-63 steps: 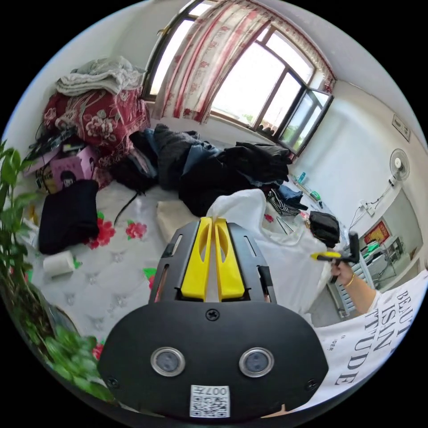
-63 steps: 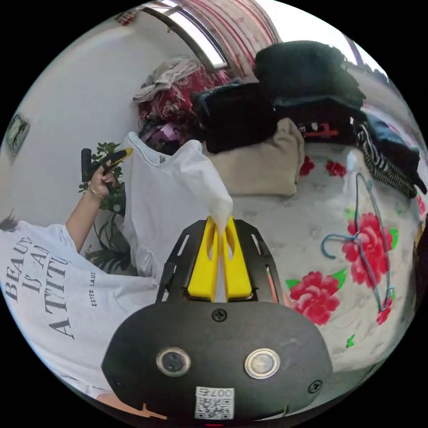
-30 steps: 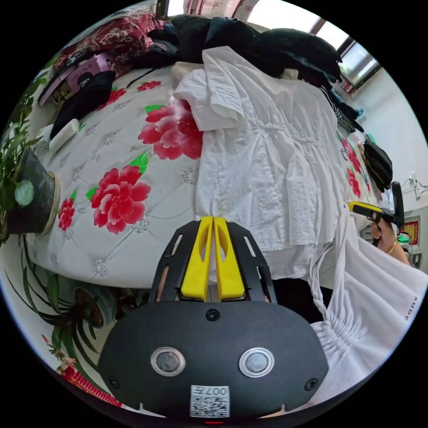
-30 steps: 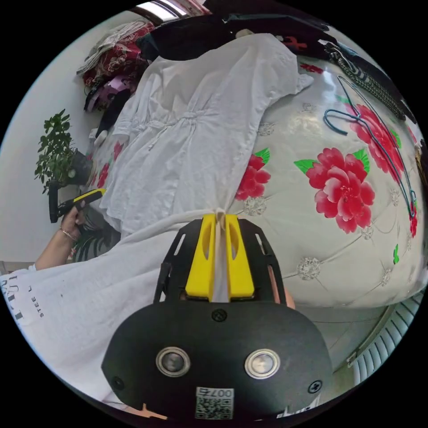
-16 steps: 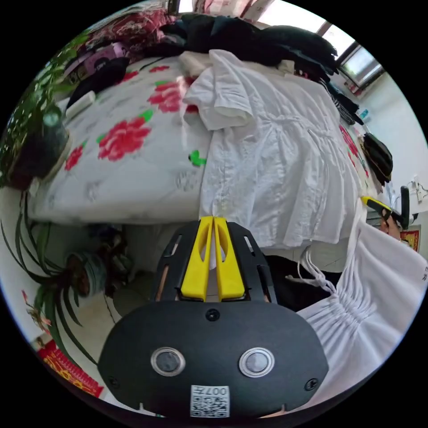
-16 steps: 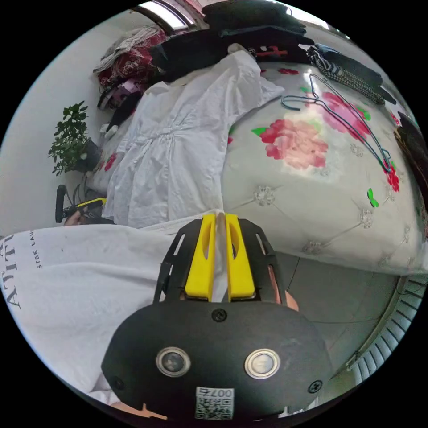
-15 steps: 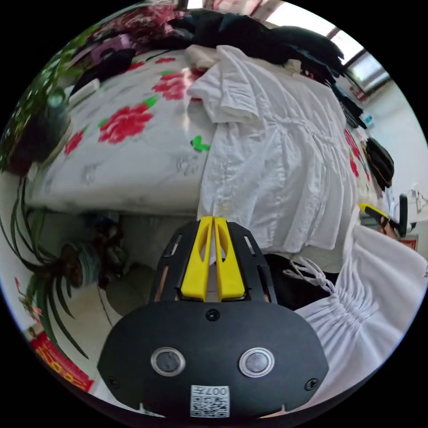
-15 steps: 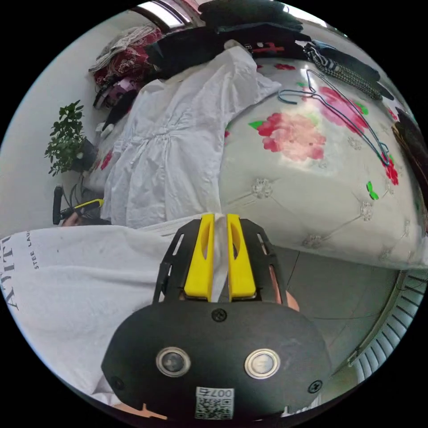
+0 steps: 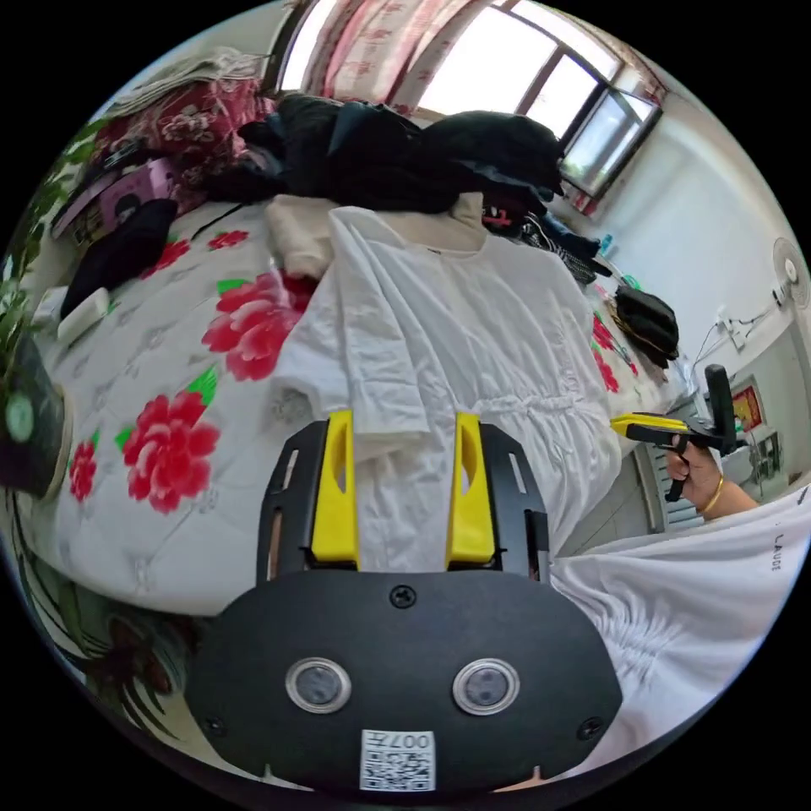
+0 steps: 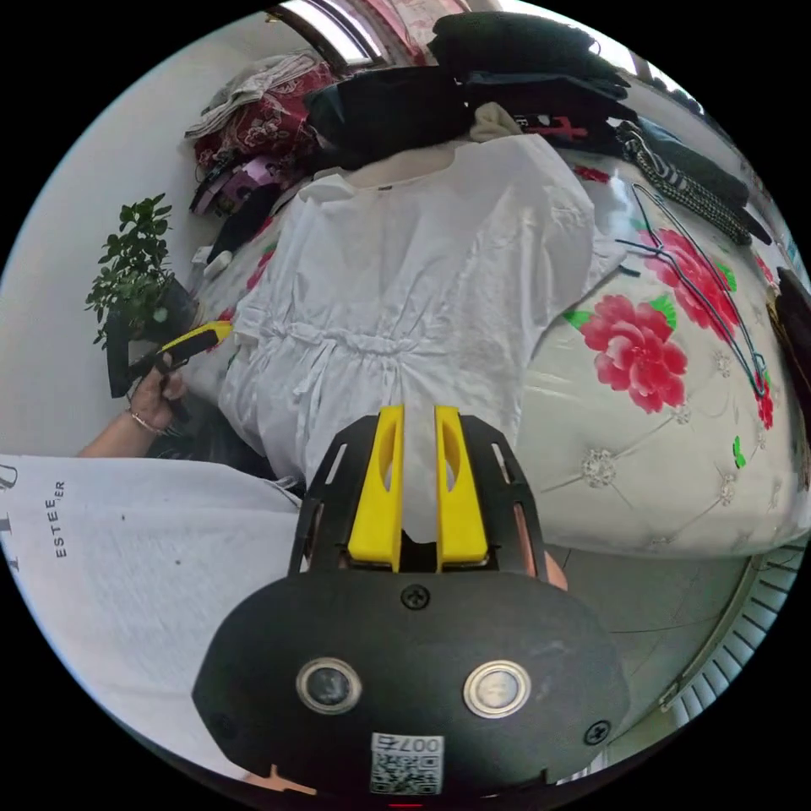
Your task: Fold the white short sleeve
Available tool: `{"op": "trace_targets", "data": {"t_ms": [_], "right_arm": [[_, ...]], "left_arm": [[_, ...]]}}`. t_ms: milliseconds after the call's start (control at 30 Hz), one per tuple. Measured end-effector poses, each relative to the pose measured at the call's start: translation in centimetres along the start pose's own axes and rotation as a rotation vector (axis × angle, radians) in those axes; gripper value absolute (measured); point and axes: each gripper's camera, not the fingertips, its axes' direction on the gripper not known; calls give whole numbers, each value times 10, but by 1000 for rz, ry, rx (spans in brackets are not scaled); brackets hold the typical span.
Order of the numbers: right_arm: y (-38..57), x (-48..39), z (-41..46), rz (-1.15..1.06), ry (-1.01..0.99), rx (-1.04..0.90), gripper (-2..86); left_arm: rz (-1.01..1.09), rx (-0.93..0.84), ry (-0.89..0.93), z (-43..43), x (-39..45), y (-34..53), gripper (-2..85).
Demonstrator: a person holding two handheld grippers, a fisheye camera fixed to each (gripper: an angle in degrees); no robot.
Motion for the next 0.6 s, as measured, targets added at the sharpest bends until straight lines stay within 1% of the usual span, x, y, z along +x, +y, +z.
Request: {"op": "trace_targets", "data": {"t_ms": [33,133,200,267,300,367,433,533,600], "right_arm": [[-9,-8,5,3,-12,-9,51],[-27,-26,10,-23,-12,-25,49],[-35,-35,10,-69,32,-47,49],[-41,-41,10,-103,90,-69,48],[-44,-42,9,-106,116,-73,48],[-50,-41,7,-93,119,-68,48],[-57,-38,4,-50,87,-43,48],[-67,-30,4,33,-4,-7,48],[-71,-24,4,81,-57,6,48]], "left_arm": [[24,-28,-14,14,-2,-10,104],[31,-141,-203,36,-21,-26,3],[61,-134,-166,25,-44,-32,-5],[-1,31,-68,-29,-93,-38,-8],[-32,71,-49,-45,-109,-40,-9],[-143,249,38,-109,-171,-45,-9],[-213,344,39,-148,-211,-46,-10],[-258,400,23,-181,-254,-53,-10],[-262,413,15,-184,-267,-59,-10]]}}
